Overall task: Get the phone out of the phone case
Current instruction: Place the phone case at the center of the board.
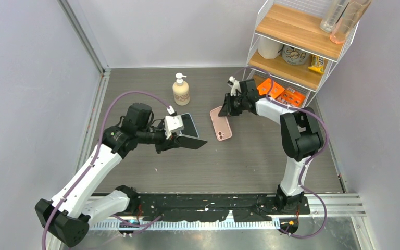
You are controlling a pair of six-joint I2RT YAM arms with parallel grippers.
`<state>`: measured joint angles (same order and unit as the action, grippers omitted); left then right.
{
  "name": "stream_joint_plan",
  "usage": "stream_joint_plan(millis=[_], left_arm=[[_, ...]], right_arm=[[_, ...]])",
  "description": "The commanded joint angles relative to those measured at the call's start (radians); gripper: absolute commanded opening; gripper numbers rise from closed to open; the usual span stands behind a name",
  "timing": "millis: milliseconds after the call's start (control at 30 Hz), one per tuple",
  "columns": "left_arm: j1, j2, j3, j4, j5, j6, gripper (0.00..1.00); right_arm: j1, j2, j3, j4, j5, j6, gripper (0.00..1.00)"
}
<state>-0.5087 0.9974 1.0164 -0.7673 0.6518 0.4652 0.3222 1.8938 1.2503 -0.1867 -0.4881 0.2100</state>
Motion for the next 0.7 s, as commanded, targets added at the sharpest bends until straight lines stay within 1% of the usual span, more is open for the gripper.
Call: stream_joint_plan(millis=[0, 33, 100, 133, 167, 233, 267, 300, 333, 367, 400, 433, 467, 533, 633, 667], left_arm=[[0.004, -0.015, 0.011, 0.063, 0.025, -0.014, 0.00], [0.004, -0.013, 0.012, 0.065, 0.025, -0.015, 0.00], [0.004, -0.011, 0.012, 0.065, 0.027, -0.018, 0.00], [0.004, -0.010, 0.012, 0.066, 0.025, -0.017, 0.00], [0.004, -0.011, 0.013, 0.066, 0.025, -0.017, 0.00], [0.004, -0.010, 0.013, 0.067, 0.025, -0.018, 0.00], [0.005, -0.010, 0.012, 0.067, 0.024, -0.018, 0.00], [0.004, -0.010, 0.012, 0.067, 0.023, -0.017, 0.00], [0.004, -0.010, 0.011, 0.066, 0.022, -0.015, 0.00], [0.004, -0.010, 0.011, 0.066, 0.021, -0.013, 0.00], [0.004, -0.012, 0.012, 0.066, 0.019, -0.012, 0.00], [0.005, -0.013, 0.011, 0.065, 0.016, -0.009, 0.00], [0.004, -0.014, 0.014, 0.064, 0.014, -0.007, 0.00], [0.004, -0.018, 0.014, 0.063, 0.011, -0.004, 0.00], [0.006, -0.022, 0.015, 0.066, 0.008, 0.000, 0.00], [0.009, -0.022, 0.015, 0.068, 0.010, 0.000, 0.00]], right_arm=[[-0.001, 0.028, 0.051, 0.119, -0.032, 0.100, 0.09], [-0.002, 0.038, 0.051, 0.130, -0.029, 0.111, 0.10], [-0.005, 0.054, 0.050, 0.141, -0.023, 0.125, 0.15], [-0.006, 0.064, 0.052, 0.143, -0.018, 0.129, 0.20], [-0.006, 0.067, 0.052, 0.142, -0.014, 0.132, 0.22], [-0.008, 0.071, 0.044, 0.139, 0.005, 0.131, 0.33], [-0.008, 0.070, 0.042, 0.134, 0.019, 0.126, 0.36], [-0.008, 0.068, 0.038, 0.131, 0.034, 0.123, 0.43], [-0.008, 0.061, 0.035, 0.126, 0.041, 0.115, 0.45], [-0.008, 0.056, 0.031, 0.123, 0.051, 0.112, 0.51], [-0.008, 0.045, 0.029, 0.116, 0.056, 0.102, 0.54], [-0.007, 0.038, 0.025, 0.112, 0.066, 0.095, 0.59], [-0.007, 0.020, 0.023, 0.102, 0.073, 0.080, 0.61], [-0.007, -0.011, 0.016, 0.087, 0.093, 0.052, 0.69], [-0.003, -0.078, -0.001, 0.056, 0.129, -0.016, 0.77], [0.002, -0.093, -0.008, 0.048, 0.134, -0.032, 0.82]])
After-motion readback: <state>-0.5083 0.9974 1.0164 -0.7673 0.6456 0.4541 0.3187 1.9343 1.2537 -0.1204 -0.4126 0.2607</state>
